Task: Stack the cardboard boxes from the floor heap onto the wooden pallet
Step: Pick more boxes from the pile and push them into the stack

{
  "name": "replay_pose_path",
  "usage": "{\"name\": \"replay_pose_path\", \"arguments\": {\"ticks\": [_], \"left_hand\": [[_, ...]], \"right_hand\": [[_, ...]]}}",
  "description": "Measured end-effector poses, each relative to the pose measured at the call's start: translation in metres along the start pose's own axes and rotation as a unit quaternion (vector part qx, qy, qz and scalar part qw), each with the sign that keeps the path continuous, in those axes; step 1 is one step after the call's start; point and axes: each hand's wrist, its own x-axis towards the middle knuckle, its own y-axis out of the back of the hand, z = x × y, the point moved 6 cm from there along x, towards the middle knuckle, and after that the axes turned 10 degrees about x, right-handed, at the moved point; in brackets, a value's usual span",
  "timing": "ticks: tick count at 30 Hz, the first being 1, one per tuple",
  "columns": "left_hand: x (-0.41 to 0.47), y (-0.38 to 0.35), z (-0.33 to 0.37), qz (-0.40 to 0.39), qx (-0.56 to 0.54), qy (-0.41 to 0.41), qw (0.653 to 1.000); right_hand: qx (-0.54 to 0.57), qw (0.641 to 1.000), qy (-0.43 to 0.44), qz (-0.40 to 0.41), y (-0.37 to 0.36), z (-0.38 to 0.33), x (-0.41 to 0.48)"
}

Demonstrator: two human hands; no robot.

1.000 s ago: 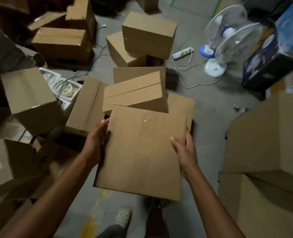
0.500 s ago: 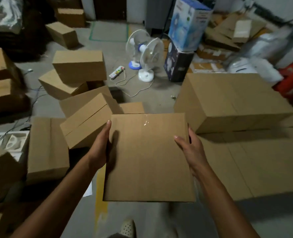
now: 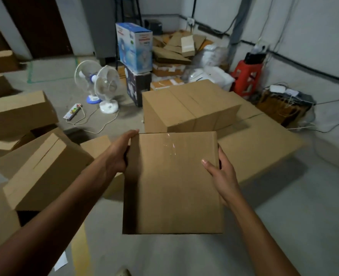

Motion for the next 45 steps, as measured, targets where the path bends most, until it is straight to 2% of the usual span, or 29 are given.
{"name": "replay_pose_path", "arguments": {"ticks": [5, 9, 18, 21, 27, 30, 32, 36, 38, 42, 45], "left_hand": [[-0.021, -0.116, 0.003, -0.035, 0.016, -0.023, 0.999], [-0.032, -0.195, 0.007, -0.032, 0.002, -0.078, 0.996], [-0.027, -0.345, 0.053, -0.048, 0.033, -0.182, 0.981], [-0.005, -0.394, 0.071, -0.053, 0.032, -0.184, 0.981], [0.066, -0.49, 0.12, -0.046, 0.03, -0.203, 0.978], [0.108, -0.535, 0.15, -0.05, 0.03, -0.217, 0.974], [0.131, -0.568, 0.17, -0.069, 0.044, -0.248, 0.965], [0.166, -0.628, 0.201, -0.098, 0.062, -0.294, 0.949], [0.189, -0.655, 0.215, -0.098, 0.052, -0.292, 0.95], [0.231, -0.714, 0.232, -0.102, 0.034, -0.27, 0.957], [0.262, -0.764, 0.242, -0.094, 0.0, -0.258, 0.962]], "right_hand": [[-0.015, 0.999, 0.021, 0.041, 0.114, -0.012, -0.016], [-0.01, 0.996, 0.035, 0.077, 0.191, -0.026, -0.02], [0.104, 0.987, 0.016, 0.125, 0.321, -0.039, 0.018], [0.175, 0.977, -0.012, 0.117, 0.362, -0.038, 0.052], [0.195, 0.976, -0.003, 0.098, 0.445, -0.058, 0.149], [0.214, 0.97, -0.019, 0.117, 0.487, -0.065, 0.201], [0.221, 0.963, -0.077, 0.131, 0.513, -0.064, 0.237], [0.202, 0.931, -0.265, 0.148, 0.57, -0.045, 0.287], [0.214, 0.927, -0.268, 0.151, 0.597, -0.04, 0.318], [0.213, 0.919, -0.255, 0.212, 0.656, -0.023, 0.385], [0.206, 0.929, -0.241, 0.192, 0.696, -0.018, 0.435]]}}
